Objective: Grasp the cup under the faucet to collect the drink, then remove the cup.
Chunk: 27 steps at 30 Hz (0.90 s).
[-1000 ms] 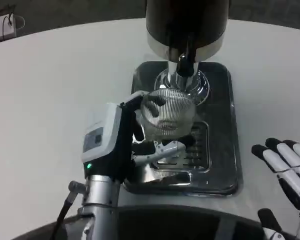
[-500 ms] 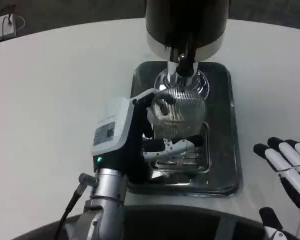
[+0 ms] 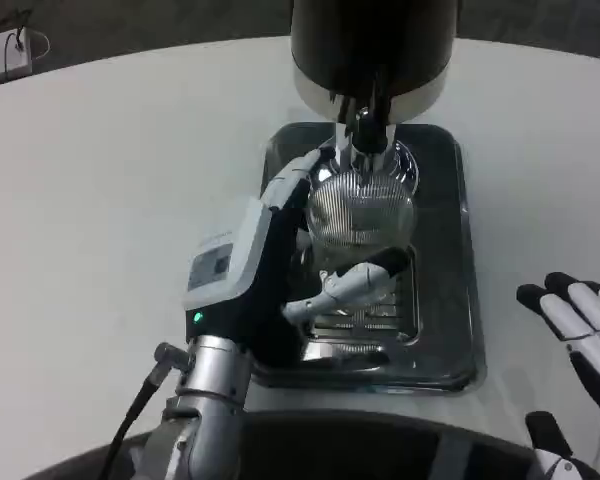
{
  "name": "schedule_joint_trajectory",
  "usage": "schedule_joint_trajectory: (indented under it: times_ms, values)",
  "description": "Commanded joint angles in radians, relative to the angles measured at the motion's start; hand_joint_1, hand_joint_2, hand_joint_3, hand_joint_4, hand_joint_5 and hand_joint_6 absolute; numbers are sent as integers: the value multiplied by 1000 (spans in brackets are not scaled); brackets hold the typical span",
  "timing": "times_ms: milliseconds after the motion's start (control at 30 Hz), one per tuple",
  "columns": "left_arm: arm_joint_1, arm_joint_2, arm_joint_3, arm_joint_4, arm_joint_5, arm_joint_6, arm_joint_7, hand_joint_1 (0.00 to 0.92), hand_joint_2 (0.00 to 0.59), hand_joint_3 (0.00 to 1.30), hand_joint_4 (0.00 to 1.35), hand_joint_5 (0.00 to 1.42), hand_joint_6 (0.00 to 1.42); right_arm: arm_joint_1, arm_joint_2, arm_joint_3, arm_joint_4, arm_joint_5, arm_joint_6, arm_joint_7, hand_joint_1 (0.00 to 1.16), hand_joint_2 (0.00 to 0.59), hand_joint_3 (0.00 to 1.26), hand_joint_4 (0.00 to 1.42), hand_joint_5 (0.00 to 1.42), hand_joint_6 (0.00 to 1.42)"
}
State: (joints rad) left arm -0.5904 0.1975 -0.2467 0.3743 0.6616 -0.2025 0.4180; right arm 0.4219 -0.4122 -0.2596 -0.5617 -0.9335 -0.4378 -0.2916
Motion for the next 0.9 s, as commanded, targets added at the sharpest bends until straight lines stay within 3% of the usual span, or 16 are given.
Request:
schedule_joint_trajectory:
  times_ms: [33, 167, 333, 500, 600, 733, 900]
  values:
    - [47, 10, 20, -59, -16, 4, 1, 91, 1, 165, 113, 498, 491, 20, 4, -10, -19, 10, -8, -2, 194, 531, 105, 74, 121, 181]
    - [109, 11, 53, -149, -44, 6, 2, 6, 0, 156, 105, 498, 482, 26, 6, -14, -24, 13, -12, -3, 194, 531, 105, 74, 121, 181]
    - [219, -8, 111, -299, -102, 4, -6, 0, 5, 156, 82, 474, 389, 38, 9, -20, -32, 19, -19, -4, 194, 531, 105, 74, 121, 181]
    - [329, -36, 153, -480, -125, 29, -24, 0, 64, 113, 10, 320, 260, 49, 11, -22, -34, 24, -27, -5, 194, 531, 105, 74, 121, 181]
    - [386, -80, 163, -621, -143, 70, -52, 0, 80, 68, 0, 228, 165, 56, 13, -21, -34, 26, -32, -5, 194, 531, 105, 74, 121, 181]
    - [434, -141, 134, -773, -131, 128, -86, 0, 97, 1, 0, 97, 8, 62, 19, -11, -36, 20, -35, -4, 194, 531, 105, 74, 121, 181]
    - [454, -230, 43, -933, -79, 209, -136, 0, 118, 0, 0, 20, 0, 61, 30, 6, -40, 11, -34, 1, 187, 536, 105, 74, 122, 181]
